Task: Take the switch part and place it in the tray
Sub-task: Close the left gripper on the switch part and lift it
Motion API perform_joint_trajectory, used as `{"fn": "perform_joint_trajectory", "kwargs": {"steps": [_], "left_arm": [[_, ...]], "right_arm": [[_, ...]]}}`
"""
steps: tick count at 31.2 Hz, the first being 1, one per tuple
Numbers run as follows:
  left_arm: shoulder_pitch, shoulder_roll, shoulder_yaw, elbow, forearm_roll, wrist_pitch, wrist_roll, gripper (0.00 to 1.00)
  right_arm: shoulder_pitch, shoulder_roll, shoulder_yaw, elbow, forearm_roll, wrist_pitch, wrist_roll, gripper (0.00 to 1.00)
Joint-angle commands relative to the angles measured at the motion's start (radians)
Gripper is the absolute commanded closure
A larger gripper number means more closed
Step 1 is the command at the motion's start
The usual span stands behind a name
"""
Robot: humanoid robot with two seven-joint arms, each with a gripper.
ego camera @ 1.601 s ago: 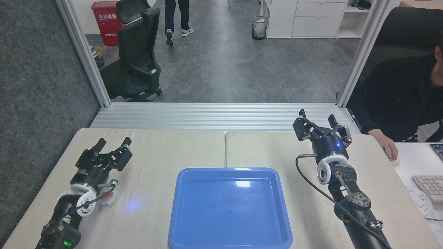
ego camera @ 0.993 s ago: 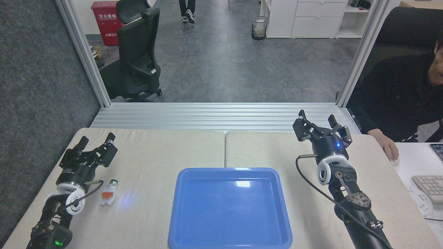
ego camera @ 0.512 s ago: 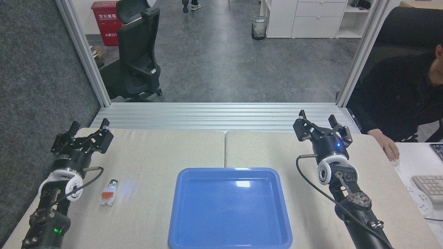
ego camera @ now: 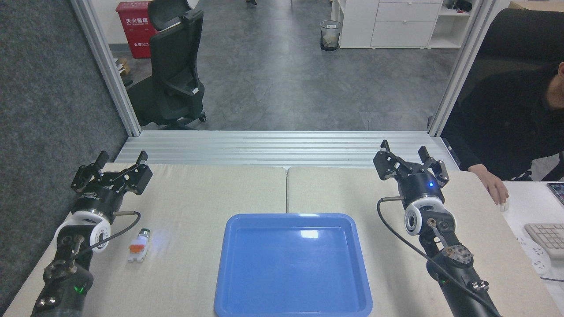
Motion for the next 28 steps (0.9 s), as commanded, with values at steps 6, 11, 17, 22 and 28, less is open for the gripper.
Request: {"fn": "perform_joint_trajectory", "kwargs": {"steps": [6, 11, 17, 22, 28], "left_arm": [[0.049, -0.019, -0.005, -0.006, -0.013, -0.034, 0.013, 0.00], [0.092, -0.021, 0.001, -0.058, -0.008, -0.127, 0.023, 0.00], [0.117, -0.010, 0.010, -0.103, -0.008, -0.204, 0.024, 0.00], [0.124, -0.010, 0.018, -0.118, -0.008, -0.230, 0.024, 0.00], [0.130, -0.007, 0.018, -0.126, -0.010, -0.263, 0.015, 0.00]], "right_arm": [[0.000, -0.001, 0.001, 0.000, 0.000, 0.000, 0.000, 0.00], [0.000, -0.001, 0.001, -0.001, 0.000, 0.002, 0.000, 0.00], [0.000, -0.001, 0.002, 0.000, 0.000, 0.002, 0.000, 0.00], [0.000, -0.003, 0.001, 0.000, 0.000, 0.002, 0.000, 0.00], [0.000, -0.003, 0.002, 0.000, 0.000, 0.002, 0.000, 0.00]]}}
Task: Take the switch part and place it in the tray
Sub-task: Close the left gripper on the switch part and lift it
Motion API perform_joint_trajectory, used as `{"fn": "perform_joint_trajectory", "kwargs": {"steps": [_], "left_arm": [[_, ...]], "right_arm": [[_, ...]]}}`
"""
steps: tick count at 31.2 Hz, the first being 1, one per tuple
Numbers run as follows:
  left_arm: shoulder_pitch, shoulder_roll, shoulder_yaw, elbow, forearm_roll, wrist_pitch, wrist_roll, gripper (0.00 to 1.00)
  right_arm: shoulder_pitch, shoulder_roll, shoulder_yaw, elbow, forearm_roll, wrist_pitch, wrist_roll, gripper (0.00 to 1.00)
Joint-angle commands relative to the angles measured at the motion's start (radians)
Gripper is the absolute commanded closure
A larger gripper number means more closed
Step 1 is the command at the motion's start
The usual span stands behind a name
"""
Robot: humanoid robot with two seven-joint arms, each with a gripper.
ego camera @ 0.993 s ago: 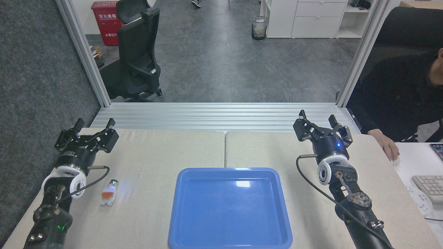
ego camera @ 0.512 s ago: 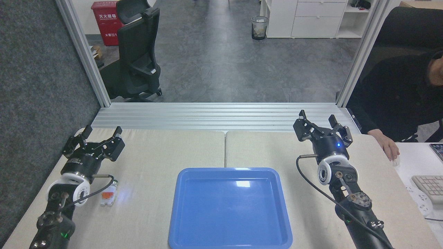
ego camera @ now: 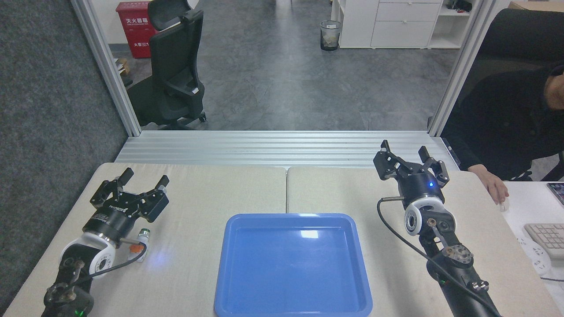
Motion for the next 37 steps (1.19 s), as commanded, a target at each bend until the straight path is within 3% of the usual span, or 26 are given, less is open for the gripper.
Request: {"fn": "perform_joint_trajectory", "kwargs": {"steps": [1, 25, 30, 37], "left_arm": [[0.020, 0.006, 0.010, -0.057, 0.001, -0.037, -0.005, 0.00], [0.018, 0.042, 0.036, -0.049, 0.055, -0.109, -0.007, 0.00], [0.034, 0.045, 0.047, -0.056, 0.065, -0.194, -0.008, 0.00], [0.037, 0.044, 0.061, -0.052, 0.082, -0.215, -0.015, 0.00]], "right_arm": [[0.000, -0.001, 0.001, -0.001, -0.001, 0.000, 0.000, 0.00], [0.002, 0.000, 0.001, -0.001, -0.001, 0.000, -0.003, 0.00], [0.002, 0.000, 0.001, -0.001, -0.001, 0.000, -0.004, 0.00], [0.002, 0.000, 0.002, -0.001, -0.001, 0.000, -0.004, 0.00]]}}
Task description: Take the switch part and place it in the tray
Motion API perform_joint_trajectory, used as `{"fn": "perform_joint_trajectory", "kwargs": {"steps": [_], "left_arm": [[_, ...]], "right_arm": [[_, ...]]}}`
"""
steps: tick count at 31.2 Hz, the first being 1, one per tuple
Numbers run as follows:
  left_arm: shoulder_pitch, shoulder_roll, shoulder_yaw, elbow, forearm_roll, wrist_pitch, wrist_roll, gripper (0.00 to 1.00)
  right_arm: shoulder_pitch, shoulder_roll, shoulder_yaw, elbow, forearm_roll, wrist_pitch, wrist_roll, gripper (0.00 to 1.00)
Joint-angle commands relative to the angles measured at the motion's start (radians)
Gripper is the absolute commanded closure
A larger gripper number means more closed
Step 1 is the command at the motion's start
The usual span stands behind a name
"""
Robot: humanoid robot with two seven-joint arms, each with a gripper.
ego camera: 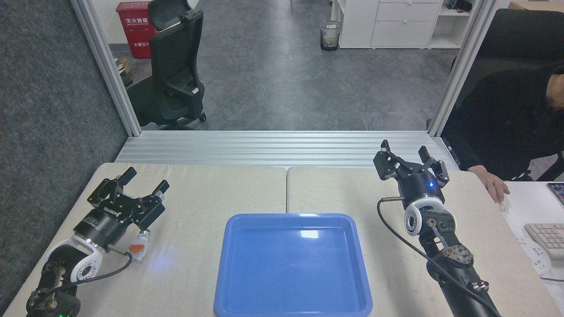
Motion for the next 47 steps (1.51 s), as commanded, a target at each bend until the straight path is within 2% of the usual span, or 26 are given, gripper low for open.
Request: {"fn": "perform_joint_trajectory", "kwargs": {"steps": [1, 7, 11, 13, 15, 17, 22, 24, 26, 28, 31, 37, 43, 47], "left_arm": [[0.008, 0.012, 0.026, -0.003, 0.025, -0.021, -0.003, 0.00], [0.017, 0.013, 0.029, -0.005, 0.031, -0.084, -0.006, 0.00], [-0.005, 0.007, 0.052, 0.003, 0.051, -0.071, -0.006, 0.00], [-0.034, 0.000, 0.073, 0.012, 0.080, -0.025, -0.006, 0.00], [-0.037, -0.008, 0.069, 0.003, 0.089, 0.085, -0.009, 0.00], [-0.026, -0.011, 0.063, 0.000, 0.092, 0.147, -0.009, 0.00], [-0.013, 0.000, 0.061, 0.027, 0.069, 0.150, -0.009, 0.00], [0.023, -0.006, 0.049, 0.026, 0.017, 0.167, -0.012, 0.00], [0.084, -0.031, 0.035, 0.015, -0.107, 0.216, -0.011, 0.00], [0.127, -0.083, 0.020, 0.005, -0.280, 0.297, -0.009, 0.00], [0.161, -0.140, -0.003, 0.001, -0.409, 0.377, -0.007, 0.00], [0.169, -0.163, -0.020, 0.014, -0.425, 0.463, -0.017, 0.00], [0.170, -0.171, -0.134, 0.047, -0.419, 0.627, -0.017, 0.00], [0.166, -0.172, -0.160, 0.096, -0.410, 0.672, -0.007, 0.00]], "right_arm": [[0.000, 0.001, 0.000, 0.000, 0.000, 0.000, 0.000, 0.00], [0.000, 0.001, 0.000, 0.000, 0.000, 0.000, 0.000, 0.00], [0.000, 0.001, 0.000, 0.000, 0.000, 0.000, 0.000, 0.00], [0.000, 0.001, 0.000, 0.000, 0.000, 0.000, 0.000, 0.00], [0.000, 0.001, 0.000, 0.000, 0.000, 0.000, 0.000, 0.00], [0.000, 0.001, 0.000, 0.000, 0.000, 0.000, 0.000, 0.00], [0.000, 0.001, 0.000, 0.000, 0.000, 0.000, 0.000, 0.00], [0.000, 0.001, 0.000, 0.000, 0.000, 0.000, 0.000, 0.00], [-0.001, 0.001, 0.000, 0.000, 0.000, 0.000, 0.000, 0.00], [0.000, 0.001, 0.000, 0.000, 0.000, 0.000, 0.000, 0.00], [0.000, 0.001, 0.000, 0.000, 0.000, 0.000, 0.000, 0.00], [0.000, 0.001, 0.000, 0.000, 0.000, 0.000, 0.000, 0.00], [0.000, 0.001, 0.000, 0.000, 0.000, 0.001, 0.000, 0.00], [0.000, 0.001, 0.000, 0.000, 0.000, 0.001, 0.000, 0.00]]}}
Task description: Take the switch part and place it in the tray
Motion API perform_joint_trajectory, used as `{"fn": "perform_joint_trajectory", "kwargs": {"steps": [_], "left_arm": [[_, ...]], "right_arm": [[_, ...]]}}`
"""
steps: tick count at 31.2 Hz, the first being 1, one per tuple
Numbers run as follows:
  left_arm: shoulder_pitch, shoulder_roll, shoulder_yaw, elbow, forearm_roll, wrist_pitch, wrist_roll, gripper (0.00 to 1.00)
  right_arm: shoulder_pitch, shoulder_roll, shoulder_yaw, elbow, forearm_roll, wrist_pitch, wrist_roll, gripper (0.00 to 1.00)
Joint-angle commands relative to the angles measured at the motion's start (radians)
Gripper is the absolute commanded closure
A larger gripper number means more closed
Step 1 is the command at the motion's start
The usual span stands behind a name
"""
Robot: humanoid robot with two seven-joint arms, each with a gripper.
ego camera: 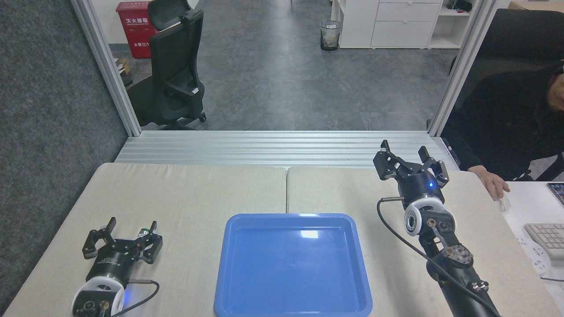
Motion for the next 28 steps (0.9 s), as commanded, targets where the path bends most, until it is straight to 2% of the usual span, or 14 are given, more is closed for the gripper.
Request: {"fn": "perform_joint_trajectory", "kwargs": {"steps": [1, 5, 9, 15, 23, 28], "left_arm": [[0.010, -0.064, -0.122, 0.089, -0.037, 0.072, 0.010, 0.00], [-0.005, -0.065, -0.122, 0.136, 0.011, 0.072, 0.001, 0.00], [-0.011, -0.053, -0.124, 0.189, 0.104, 0.058, 0.001, 0.08], [-0.033, -0.045, -0.122, 0.270, 0.117, 0.073, 0.002, 0.11], [-0.048, -0.036, -0.105, 0.272, 0.132, 0.086, 0.013, 0.11], [-0.033, -0.036, -0.107, 0.224, 0.137, 0.155, 0.016, 0.07]], "right_arm": [[0.000, 0.000, 0.000, 0.000, 0.000, -0.001, 0.000, 0.00], [0.000, 0.000, 0.000, 0.000, 0.000, 0.000, 0.000, 0.00], [0.000, 0.000, 0.000, 0.000, 0.000, 0.000, 0.002, 0.00], [0.000, 0.000, 0.000, 0.000, 0.002, 0.000, 0.002, 0.00], [0.000, 0.000, 0.000, 0.000, 0.002, 0.000, 0.000, 0.00], [-0.002, 0.000, 0.000, 0.000, 0.002, 0.000, 0.002, 0.00]]}}
